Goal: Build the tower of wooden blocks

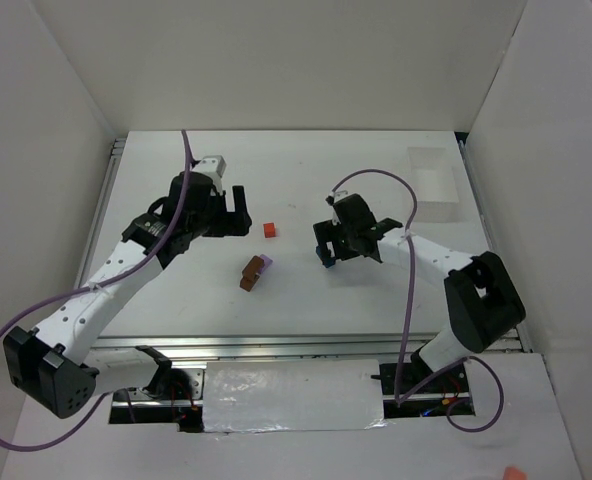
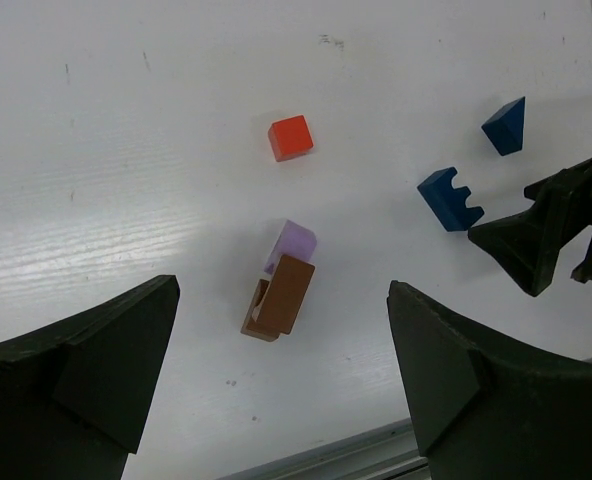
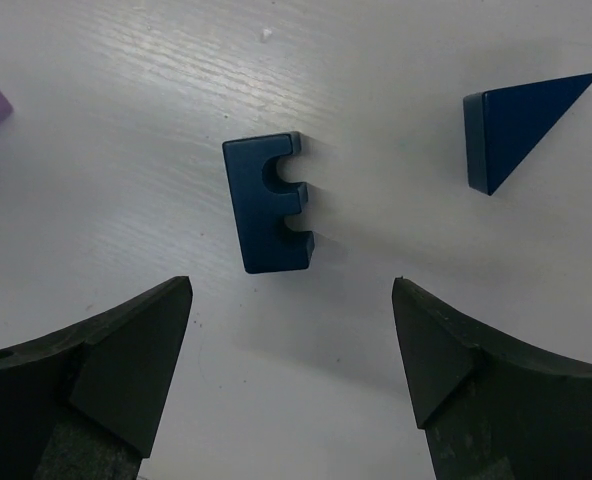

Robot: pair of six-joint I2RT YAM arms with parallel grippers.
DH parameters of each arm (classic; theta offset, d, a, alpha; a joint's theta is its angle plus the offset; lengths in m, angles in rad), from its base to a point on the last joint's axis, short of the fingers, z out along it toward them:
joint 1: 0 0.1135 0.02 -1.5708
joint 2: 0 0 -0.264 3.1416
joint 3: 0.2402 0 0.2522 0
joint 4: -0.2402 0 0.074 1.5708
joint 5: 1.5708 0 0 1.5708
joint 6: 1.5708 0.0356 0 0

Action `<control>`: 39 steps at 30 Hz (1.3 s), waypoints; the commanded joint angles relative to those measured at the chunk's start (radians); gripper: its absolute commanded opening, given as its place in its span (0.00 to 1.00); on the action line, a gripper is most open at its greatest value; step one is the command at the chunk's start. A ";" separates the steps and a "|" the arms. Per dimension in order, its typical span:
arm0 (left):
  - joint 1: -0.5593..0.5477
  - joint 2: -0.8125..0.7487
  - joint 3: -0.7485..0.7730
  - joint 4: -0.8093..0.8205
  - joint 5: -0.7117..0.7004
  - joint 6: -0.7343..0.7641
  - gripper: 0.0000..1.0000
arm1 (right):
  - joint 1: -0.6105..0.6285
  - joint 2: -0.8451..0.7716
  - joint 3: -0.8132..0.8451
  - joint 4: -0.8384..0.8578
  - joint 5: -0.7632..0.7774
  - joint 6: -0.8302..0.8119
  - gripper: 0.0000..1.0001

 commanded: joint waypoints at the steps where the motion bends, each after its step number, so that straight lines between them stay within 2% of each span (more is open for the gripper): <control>1: 0.027 -0.028 -0.051 0.087 0.055 -0.033 0.99 | 0.023 0.056 0.068 -0.006 0.085 -0.002 0.88; 3: 0.031 -0.036 -0.074 0.107 0.065 -0.030 0.99 | 0.037 0.099 0.089 -0.007 0.099 0.001 0.82; 8: 0.037 -0.042 -0.100 0.133 0.082 -0.020 0.99 | 0.058 0.171 0.123 -0.004 0.103 -0.002 0.77; 16: 0.044 -0.019 -0.109 0.148 0.106 -0.016 0.99 | 0.061 0.230 0.137 -0.004 0.077 0.010 0.55; 18: 0.044 -0.013 -0.111 0.151 0.112 -0.016 0.99 | 0.063 0.233 0.135 -0.007 0.068 0.010 0.49; 19: 0.044 -0.013 -0.111 0.155 0.121 -0.018 0.99 | 0.064 0.233 0.132 -0.006 0.065 0.016 0.42; 20: 0.044 -0.011 -0.111 0.158 0.131 -0.018 0.99 | 0.063 0.222 0.131 -0.004 0.065 0.020 0.39; 22: 0.044 -0.005 -0.112 0.176 0.152 -0.020 0.99 | 0.063 0.198 0.109 0.017 0.062 0.024 0.35; 25: 0.044 0.010 -0.109 0.196 0.201 -0.016 0.99 | 0.058 0.109 0.056 0.086 0.007 0.026 0.35; 28: 0.038 0.019 -0.106 0.219 0.268 -0.016 0.99 | 0.034 -0.018 -0.012 0.166 -0.137 0.032 0.34; 30: 0.027 0.030 -0.105 0.250 0.331 -0.007 0.99 | -0.007 -0.122 -0.046 0.233 -0.353 0.030 0.33; 32: -0.001 0.038 -0.090 0.253 0.336 0.005 0.99 | -0.058 -0.173 -0.073 0.264 -0.546 0.046 0.33; 33: -0.013 0.042 -0.083 0.250 0.330 0.031 0.99 | -0.113 -0.190 -0.067 0.258 -0.722 0.061 0.33; 35: -0.036 0.035 -0.083 0.268 0.359 0.072 0.99 | -0.159 -0.203 -0.023 0.209 -0.864 0.061 0.33; 36: -0.039 0.027 -0.092 0.288 0.421 0.115 0.99 | -0.190 -0.201 -0.008 0.168 -0.989 0.055 0.33; 39: -0.041 -0.013 -0.149 0.373 0.531 0.241 0.99 | -0.209 -0.177 0.058 0.038 -1.192 -0.023 0.30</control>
